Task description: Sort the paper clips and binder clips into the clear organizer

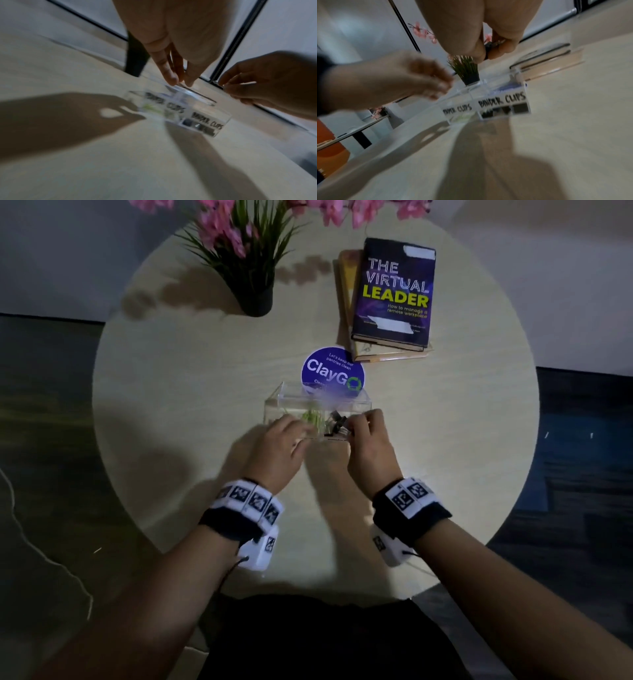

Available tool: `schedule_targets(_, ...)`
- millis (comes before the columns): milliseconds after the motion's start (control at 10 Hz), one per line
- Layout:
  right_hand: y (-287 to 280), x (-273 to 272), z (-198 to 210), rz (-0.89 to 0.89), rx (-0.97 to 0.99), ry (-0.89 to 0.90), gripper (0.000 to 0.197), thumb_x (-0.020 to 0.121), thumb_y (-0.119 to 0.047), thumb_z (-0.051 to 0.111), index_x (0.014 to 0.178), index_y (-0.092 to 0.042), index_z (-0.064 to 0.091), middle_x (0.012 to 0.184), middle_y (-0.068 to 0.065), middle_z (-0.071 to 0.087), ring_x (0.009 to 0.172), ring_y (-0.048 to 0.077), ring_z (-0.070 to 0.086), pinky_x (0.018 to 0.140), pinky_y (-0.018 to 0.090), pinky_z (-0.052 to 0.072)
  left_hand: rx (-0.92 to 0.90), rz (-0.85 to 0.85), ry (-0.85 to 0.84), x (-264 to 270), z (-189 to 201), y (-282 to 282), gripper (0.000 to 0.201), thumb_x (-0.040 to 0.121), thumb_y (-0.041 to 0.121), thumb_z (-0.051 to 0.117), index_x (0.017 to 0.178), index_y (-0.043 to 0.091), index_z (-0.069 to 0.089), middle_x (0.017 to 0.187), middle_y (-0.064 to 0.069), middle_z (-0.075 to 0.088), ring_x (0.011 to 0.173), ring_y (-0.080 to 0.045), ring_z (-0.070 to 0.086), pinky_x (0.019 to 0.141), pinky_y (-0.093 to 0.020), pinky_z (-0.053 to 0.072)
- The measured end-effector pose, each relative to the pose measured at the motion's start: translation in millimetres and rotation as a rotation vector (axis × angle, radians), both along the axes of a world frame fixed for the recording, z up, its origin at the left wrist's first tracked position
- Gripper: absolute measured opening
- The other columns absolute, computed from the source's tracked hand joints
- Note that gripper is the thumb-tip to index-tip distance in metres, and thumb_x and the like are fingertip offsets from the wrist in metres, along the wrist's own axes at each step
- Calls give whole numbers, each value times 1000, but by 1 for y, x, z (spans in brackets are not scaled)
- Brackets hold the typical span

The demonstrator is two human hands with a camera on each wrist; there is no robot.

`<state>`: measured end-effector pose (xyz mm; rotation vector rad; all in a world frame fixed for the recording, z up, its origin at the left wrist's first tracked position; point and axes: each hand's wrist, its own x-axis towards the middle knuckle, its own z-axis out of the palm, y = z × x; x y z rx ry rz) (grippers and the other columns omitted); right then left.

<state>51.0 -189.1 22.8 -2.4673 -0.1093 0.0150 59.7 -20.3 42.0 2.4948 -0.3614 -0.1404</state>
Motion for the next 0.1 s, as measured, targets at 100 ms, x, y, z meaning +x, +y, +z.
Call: schedule_targets(100, 5, 23, -5, 35, -162, 84, 32, 68, 15, 55, 95, 0, 52, 102, 27, 52, 80, 39, 51, 70, 45, 51, 32, 21, 9, -45, -12, 51, 10, 84, 14, 65, 87, 7, 72, 83, -11, 73, 77, -14, 57, 69, -22, 41)
